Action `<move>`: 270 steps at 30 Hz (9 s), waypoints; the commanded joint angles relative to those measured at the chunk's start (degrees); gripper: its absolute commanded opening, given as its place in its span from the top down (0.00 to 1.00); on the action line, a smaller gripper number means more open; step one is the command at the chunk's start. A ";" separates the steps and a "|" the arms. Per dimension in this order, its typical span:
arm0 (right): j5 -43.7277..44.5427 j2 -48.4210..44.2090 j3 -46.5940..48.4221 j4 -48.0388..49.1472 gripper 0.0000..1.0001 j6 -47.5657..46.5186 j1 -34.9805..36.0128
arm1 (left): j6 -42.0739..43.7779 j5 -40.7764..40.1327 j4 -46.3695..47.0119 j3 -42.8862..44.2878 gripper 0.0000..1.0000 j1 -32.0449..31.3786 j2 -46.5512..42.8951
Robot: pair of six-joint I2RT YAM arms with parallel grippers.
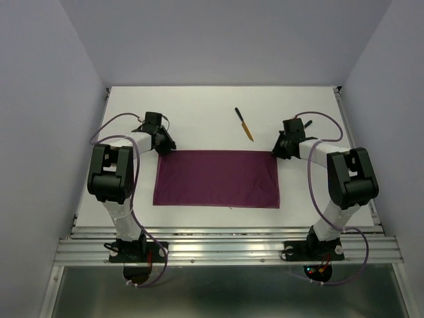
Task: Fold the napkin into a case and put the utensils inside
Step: Smooth out the rectangle-folded napkin at the center of the board, then pick up the rectangle-folded napkin from the center of the board, then fold the rectangle-folded napkin at the center of the board.
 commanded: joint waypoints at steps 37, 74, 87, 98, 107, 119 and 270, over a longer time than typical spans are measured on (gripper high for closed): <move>-2.55 -16.31 -4.01 -10.90 0.61 -4.37 -1.30 | -1.80 -13.45 -11.00 -10.28 0.60 4.53 -20.91; -0.70 -10.43 -10.61 -9.33 0.67 -2.52 8.10 | -4.18 -10.04 -4.94 -19.96 0.60 4.79 -16.96; 8.52 -14.37 -10.00 -10.82 0.99 -0.68 8.11 | -3.12 -8.81 -4.15 -20.30 0.60 4.79 -17.93; 6.24 -19.39 -6.75 -12.23 0.99 -1.56 8.11 | -2.24 -3.10 -1.08 -20.74 0.61 4.62 -16.35; 3.17 -21.58 -4.46 -13.28 0.99 -0.85 8.63 | -3.12 -1.95 0.77 -21.01 0.61 1.02 -14.33; 0.97 -17.82 3.79 -11.79 0.99 2.22 17.22 | -3.74 -1.69 1.04 -20.57 0.61 -0.22 -14.33; -8.00 27.72 52.49 -12.49 0.99 2.57 42.47 | -3.21 6.31 4.03 -23.03 1.00 2.25 -14.24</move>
